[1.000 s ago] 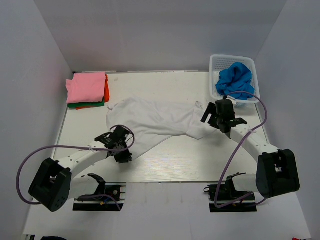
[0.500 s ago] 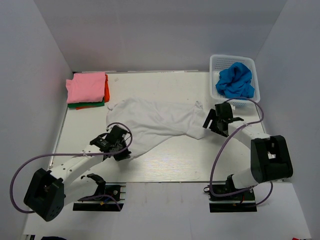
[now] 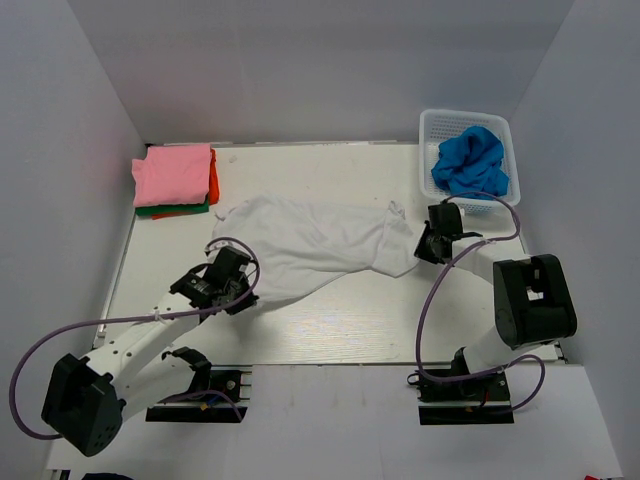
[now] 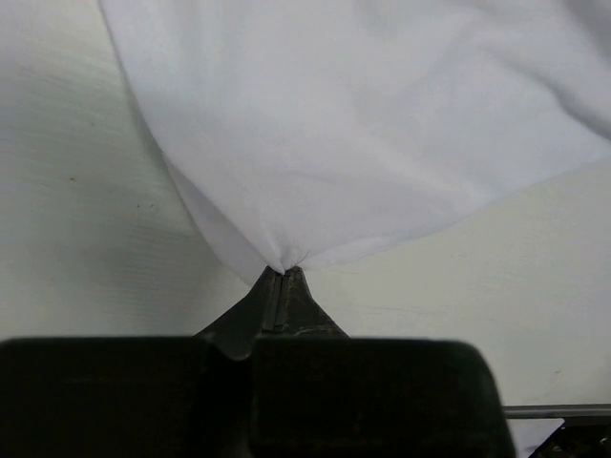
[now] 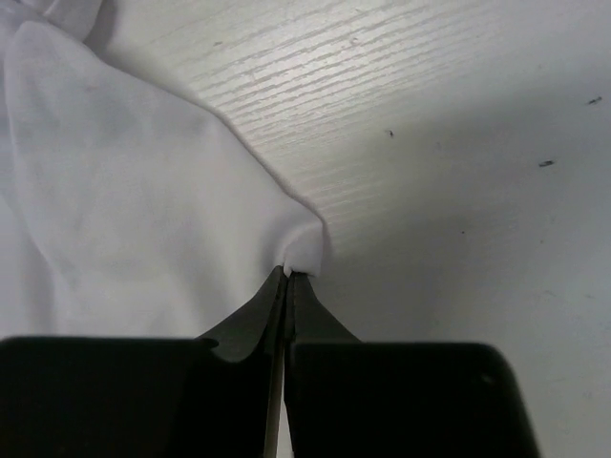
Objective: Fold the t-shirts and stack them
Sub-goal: Flatten out the tshirt
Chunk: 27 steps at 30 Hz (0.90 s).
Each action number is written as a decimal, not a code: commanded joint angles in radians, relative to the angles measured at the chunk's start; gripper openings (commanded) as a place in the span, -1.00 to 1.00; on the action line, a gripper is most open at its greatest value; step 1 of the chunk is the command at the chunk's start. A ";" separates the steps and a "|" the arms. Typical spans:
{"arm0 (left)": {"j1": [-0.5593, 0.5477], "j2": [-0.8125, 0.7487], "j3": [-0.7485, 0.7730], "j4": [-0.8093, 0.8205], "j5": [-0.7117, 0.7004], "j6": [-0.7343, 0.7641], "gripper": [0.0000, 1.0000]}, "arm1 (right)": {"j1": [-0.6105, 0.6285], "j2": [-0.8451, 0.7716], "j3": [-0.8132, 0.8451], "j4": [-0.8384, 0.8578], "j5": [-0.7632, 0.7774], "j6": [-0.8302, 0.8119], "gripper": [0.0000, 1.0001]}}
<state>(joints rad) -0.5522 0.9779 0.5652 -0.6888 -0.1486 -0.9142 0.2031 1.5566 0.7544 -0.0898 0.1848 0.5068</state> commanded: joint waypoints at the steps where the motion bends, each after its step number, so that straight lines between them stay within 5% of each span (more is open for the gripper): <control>1: -0.003 -0.047 0.117 0.002 -0.072 0.017 -1.00 | 0.005 -0.049 0.040 0.045 -0.045 -0.048 -1.00; 17: -0.003 -0.194 0.567 0.060 -0.241 0.210 -1.00 | 0.007 -0.739 0.108 0.284 -0.090 -0.168 -1.00; 27: 0.018 -0.261 0.926 0.156 -0.013 0.428 -1.00 | 0.004 -0.849 0.401 0.239 -0.048 -0.315 -1.00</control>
<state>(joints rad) -0.5400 0.7410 1.3895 -0.5869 -0.2642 -0.5777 0.2104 0.7433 1.0645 0.1223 0.1028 0.2680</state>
